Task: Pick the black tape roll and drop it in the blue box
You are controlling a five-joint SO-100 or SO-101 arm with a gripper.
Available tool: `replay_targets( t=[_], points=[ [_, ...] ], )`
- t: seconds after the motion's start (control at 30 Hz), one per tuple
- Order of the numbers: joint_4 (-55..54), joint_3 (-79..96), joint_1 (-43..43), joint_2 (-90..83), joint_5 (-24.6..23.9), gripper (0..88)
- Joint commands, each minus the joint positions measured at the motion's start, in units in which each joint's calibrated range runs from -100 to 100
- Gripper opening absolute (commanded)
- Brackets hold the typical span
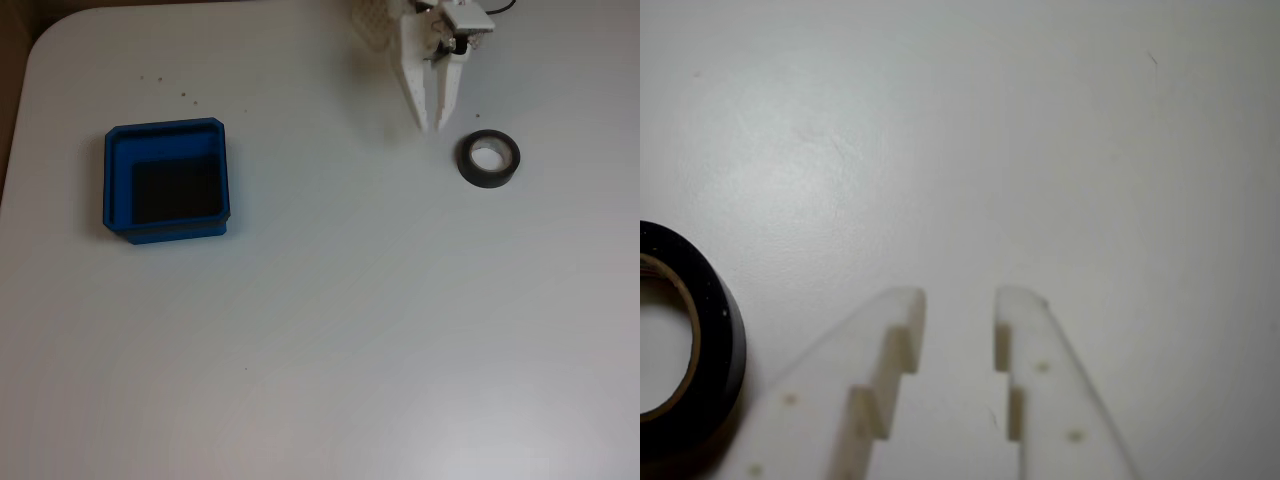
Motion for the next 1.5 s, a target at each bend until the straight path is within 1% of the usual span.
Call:
replay_targets(
  t=[0.0,0.63,1.47],
  points=[
    [-0.7,0.9,-0.1,-0.8,-0.3,0.7],
    [-0.7,0.9,-0.7,-0.8,-0.3,0.7],
    [-0.7,0.9,-24.0,-0.8,-0.3,0.7]
  ],
)
